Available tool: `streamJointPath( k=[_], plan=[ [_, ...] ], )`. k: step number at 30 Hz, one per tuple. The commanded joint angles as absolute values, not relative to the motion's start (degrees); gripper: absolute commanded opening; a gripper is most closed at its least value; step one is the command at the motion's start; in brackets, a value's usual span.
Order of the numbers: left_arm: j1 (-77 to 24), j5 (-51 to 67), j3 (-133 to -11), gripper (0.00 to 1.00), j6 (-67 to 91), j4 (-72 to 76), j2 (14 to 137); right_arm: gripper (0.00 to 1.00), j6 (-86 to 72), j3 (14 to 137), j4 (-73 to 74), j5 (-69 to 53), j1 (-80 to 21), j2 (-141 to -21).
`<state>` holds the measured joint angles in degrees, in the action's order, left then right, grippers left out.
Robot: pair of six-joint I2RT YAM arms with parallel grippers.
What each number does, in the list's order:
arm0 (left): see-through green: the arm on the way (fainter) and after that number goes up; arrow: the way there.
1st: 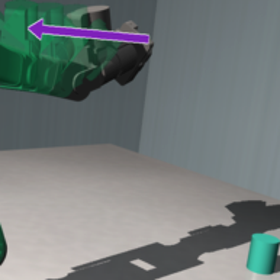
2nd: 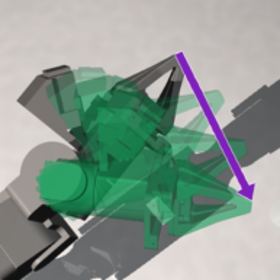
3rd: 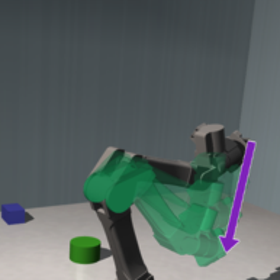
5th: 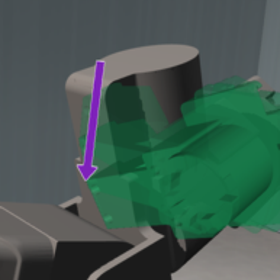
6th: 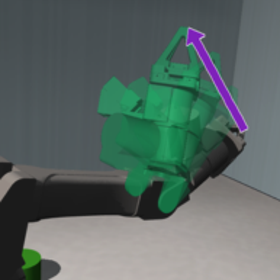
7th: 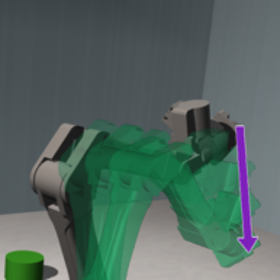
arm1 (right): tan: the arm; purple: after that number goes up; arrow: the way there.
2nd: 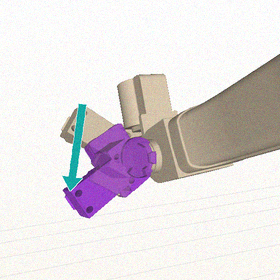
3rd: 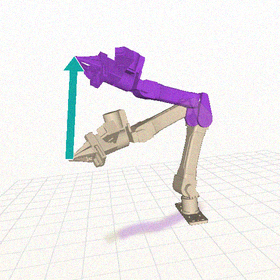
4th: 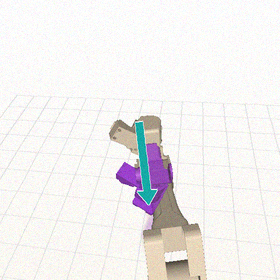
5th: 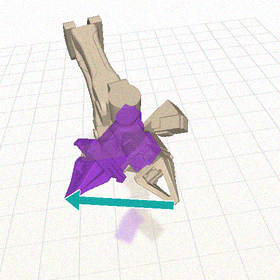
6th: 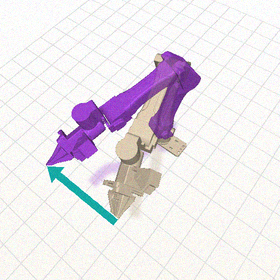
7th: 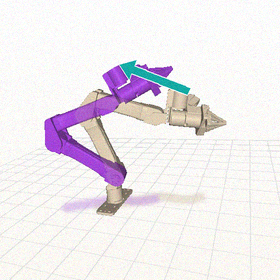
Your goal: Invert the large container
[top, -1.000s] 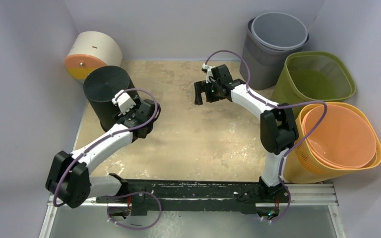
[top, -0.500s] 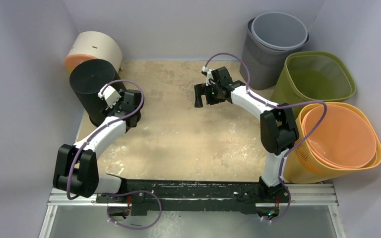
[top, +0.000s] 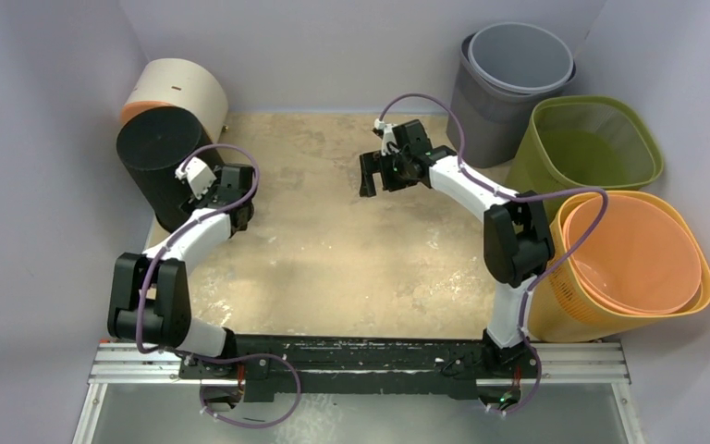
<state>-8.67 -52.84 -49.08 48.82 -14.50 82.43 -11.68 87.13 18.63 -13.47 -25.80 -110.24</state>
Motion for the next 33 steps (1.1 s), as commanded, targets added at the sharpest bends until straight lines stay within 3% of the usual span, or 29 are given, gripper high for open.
streamJointPath(
  k=[1,11,19,23,28,33],
  plan=[
    [-7.6,-52.9,-52.4,0.79,47.6,-13.3,84.7,1.00,-10.3,90.1,20.3,-15.3,-25.6,-111.0],
    [-5.2,-49.4,-57.7,0.82,45.2,-14.6,88.8,1.00,-9.6,97.0,25.0,-11.4,-25.4,-114.2],
    [-7.6,-41.8,-57.0,0.82,43.0,-17.4,82.5,1.00,-9.5,99.0,27.9,-11.3,-24.2,-113.2],
    [-12.8,-39.1,-56.7,0.82,40.7,-20.4,77.6,1.00,-10.0,100.8,29.8,-4.6,-24.3,-110.8],
    [-16.9,-22.6,-56.5,0.82,37.2,-18.1,71.4,1.00,-8.1,105.0,30.0,4.8,-24.1,-104.8],
    [-17.6,-9.0,-61.2,0.82,35.1,-20.4,71.4,1.00,-7.0,119.5,39.4,14.0,-23.4,-106.4]
  ],
)
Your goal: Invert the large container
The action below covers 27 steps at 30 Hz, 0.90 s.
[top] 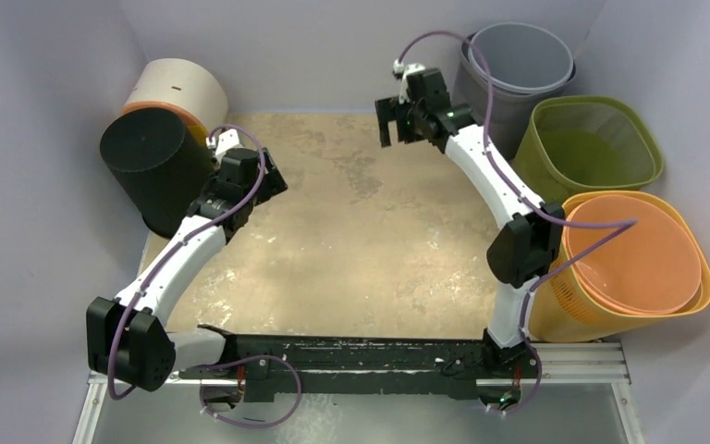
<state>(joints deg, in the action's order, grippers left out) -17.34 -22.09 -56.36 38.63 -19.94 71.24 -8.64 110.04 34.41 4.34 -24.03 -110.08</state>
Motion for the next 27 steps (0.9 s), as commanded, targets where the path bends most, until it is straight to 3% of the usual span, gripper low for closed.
streamJointPath(
  k=[1,8,17,27],
  plan=[
    [-17.7,-8.0,-62.5,0.82,34.2,-21.9,71.9,1.00,-7.4,122.4,41.1,16.1,-23.1,-106.8],
    [-17.8,-3.3,-66.6,0.82,32.8,-25.9,72.4,0.97,-11.3,132.0,52.2,24.3,-16.8,-106.1],
    [-19.3,-0.5,-66.7,0.82,29.7,-27.6,74.0,0.92,-14.4,118.3,52.2,25.3,-4.7,-95.9],
    [-19.4,3.1,-63.9,0.82,28.8,-24.5,74.3,0.90,-16.0,115.1,52.8,25.8,-2.5,-95.4]
  ],
)
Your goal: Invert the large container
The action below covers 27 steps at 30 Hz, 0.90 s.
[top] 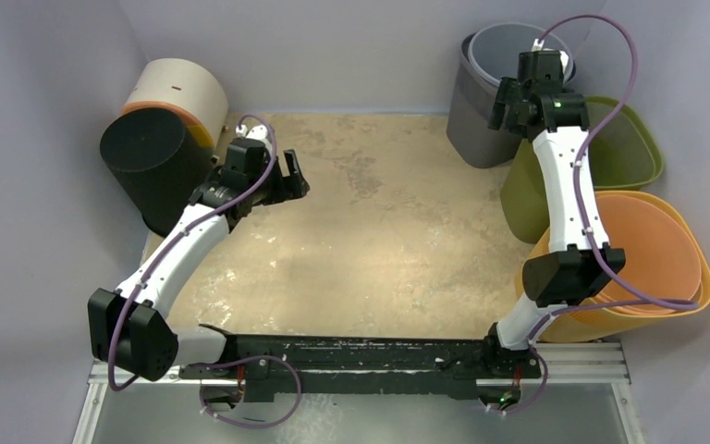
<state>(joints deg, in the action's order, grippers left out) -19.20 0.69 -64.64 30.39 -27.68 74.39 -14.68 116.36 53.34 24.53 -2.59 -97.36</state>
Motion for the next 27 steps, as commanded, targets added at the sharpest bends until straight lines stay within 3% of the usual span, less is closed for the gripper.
streamJointPath(
  k=[1,7,12,20,21,24,25,27],
  plan=[
    [-19.4,3.2,-63.9,0.82,28.8,-24.5,74.5,0.90,-16.0,114.5,52.6,26.7,-2.4,-95.6],
    [-19.4,2.6,-63.0,0.82,30.1,-24.0,74.0,0.85,-16.3,112.4,50.6,30.9,-1.1,-97.5],
    [-19.4,1.3,-62.9,0.82,30.4,-24.5,73.2,0.53,-15.1,112.7,48.6,30.9,0.1,-99.2],
    [-19.4,0.2,-62.1,0.82,31.6,-25.5,71.7,0.46,-12.7,105.9,43.9,29.5,0.9,-97.5],
    [-19.4,-0.1,-62.0,0.82,31.7,-25.8,71.4,0.41,-12.3,105.0,43.2,29.1,0.9,-97.2],
    [-19.3,-1.4,-62.1,0.82,31.2,-27.3,70.6,0.05,-12.1,103.4,42.1,28.6,1.0,-96.8],
    [-19.4,-1.6,-62.3,0.82,30.8,-27.9,70.4,0.00,-12.1,103.4,42.0,28.4,1.0,-96.7],
    [-19.3,-2.1,-63.4,0.82,30.0,-29.5,70.3,0.00,-11.8,103.9,42.1,27.6,1.0,-96.1]
  ],
)
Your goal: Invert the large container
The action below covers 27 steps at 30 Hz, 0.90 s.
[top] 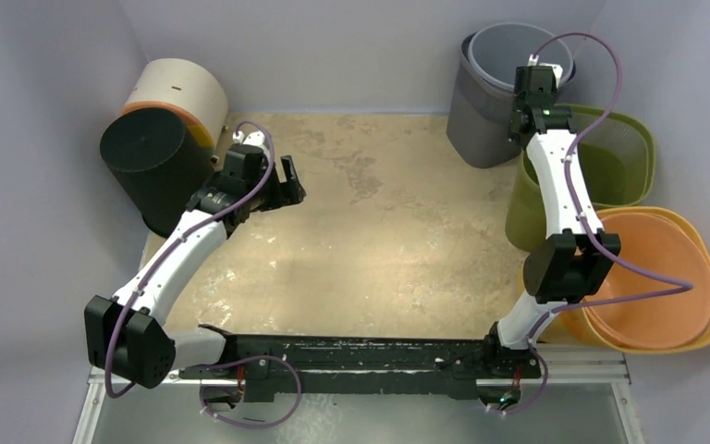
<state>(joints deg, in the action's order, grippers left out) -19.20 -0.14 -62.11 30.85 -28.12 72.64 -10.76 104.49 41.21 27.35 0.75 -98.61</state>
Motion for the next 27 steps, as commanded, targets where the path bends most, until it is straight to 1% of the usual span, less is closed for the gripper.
streamJointPath(
  k=[1,6,13,16,18,21,25,27],
  plan=[
    [-19.4,-2.4,-63.9,0.82,29.7,-30.3,70.4,0.00,-11.7,104.6,42.3,27.2,1.0,-95.6],
    [-19.4,-2.7,-66.4,0.82,29.9,-32.3,70.0,0.00,-10.5,113.5,44.0,24.6,0.9,-93.5],
    [-19.3,-3.0,-69.4,0.82,30.3,-34.2,69.4,0.00,-12.4,135.6,54.1,9.7,0.9,-97.5],
    [-19.4,-3.6,-71.2,0.82,30.4,-36.1,69.5,0.00,-14.0,143.0,58.1,2.7,0.9,-99.2],
    [-19.4,-5.2,-73.5,0.82,30.9,-37.9,69.6,0.00,-16.1,144.5,58.7,-2.5,0.9,-98.9],
    [-19.3,-8.1,-77.2,0.82,31.8,-38.8,68.7,0.00,-20.0,141.8,56.7,-8.9,0.2,-96.7],
    [-19.4,-9.8,-82.0,0.82,33.7,-38.7,68.0,0.00,-21.7,143.6,56.5,-8.0,-3.9,-96.0],
    [-19.4,-9.2,-83.5,0.82,35.1,-37.7,67.7,0.00,-22.1,143.8,55.0,-10.9,-4.6,-95.4]
  ],
)
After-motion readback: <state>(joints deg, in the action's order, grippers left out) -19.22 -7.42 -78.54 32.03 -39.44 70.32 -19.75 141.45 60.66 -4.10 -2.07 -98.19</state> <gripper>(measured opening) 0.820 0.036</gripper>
